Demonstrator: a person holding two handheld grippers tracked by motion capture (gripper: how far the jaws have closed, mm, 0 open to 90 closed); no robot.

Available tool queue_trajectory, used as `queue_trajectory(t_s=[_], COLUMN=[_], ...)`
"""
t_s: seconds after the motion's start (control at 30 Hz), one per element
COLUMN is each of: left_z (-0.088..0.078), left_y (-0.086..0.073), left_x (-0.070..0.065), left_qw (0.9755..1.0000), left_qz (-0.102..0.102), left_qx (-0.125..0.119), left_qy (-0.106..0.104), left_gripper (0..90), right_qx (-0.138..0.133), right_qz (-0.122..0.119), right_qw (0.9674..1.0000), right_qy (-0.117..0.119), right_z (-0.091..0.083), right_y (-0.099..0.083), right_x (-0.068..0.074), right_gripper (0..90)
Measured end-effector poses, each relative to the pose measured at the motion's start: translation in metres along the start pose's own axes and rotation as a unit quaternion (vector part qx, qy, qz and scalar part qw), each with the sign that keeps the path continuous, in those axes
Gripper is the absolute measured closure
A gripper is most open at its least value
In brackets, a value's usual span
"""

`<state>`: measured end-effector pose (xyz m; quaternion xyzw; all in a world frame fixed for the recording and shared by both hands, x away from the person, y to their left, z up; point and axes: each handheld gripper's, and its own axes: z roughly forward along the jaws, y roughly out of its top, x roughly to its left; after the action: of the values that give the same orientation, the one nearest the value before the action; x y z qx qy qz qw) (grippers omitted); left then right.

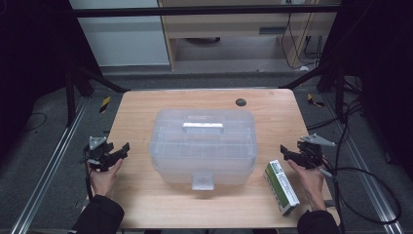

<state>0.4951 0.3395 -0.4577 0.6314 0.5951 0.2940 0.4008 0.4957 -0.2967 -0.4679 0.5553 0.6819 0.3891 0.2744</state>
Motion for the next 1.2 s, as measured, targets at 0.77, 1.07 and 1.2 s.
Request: queue_trajectory(t_s=[0.77,1.07,1.2], left_z=[-0.023,-0.032,-0.041], left_y=[0.03,0.044,0.053], left_x=[-0.037,-0.049,-0.051], left_qw=[0.9904,0.9846,0.9825], left_qz=[0.118,0.145,0.154], left_qx=[-0.047,-0.04,-0.047], left_qy=[-0.053,-0.089,-0.093], left_gripper=[33.3,29.1,27.1], right_qx=[-0.019,-0.013,-0.013], right_qz=[-0.058,-0.063,-0.071], right_qw=[0.9976,0.9971,0.9964], right_qy=[0.034,0.04,0.043], right_z=[-0.024,-0.025,-0.026], right_y=[0.013,0.014,0.016], right_x=[0.013,0.014,0.017], right_gripper=[26.8,24.6,23.8])
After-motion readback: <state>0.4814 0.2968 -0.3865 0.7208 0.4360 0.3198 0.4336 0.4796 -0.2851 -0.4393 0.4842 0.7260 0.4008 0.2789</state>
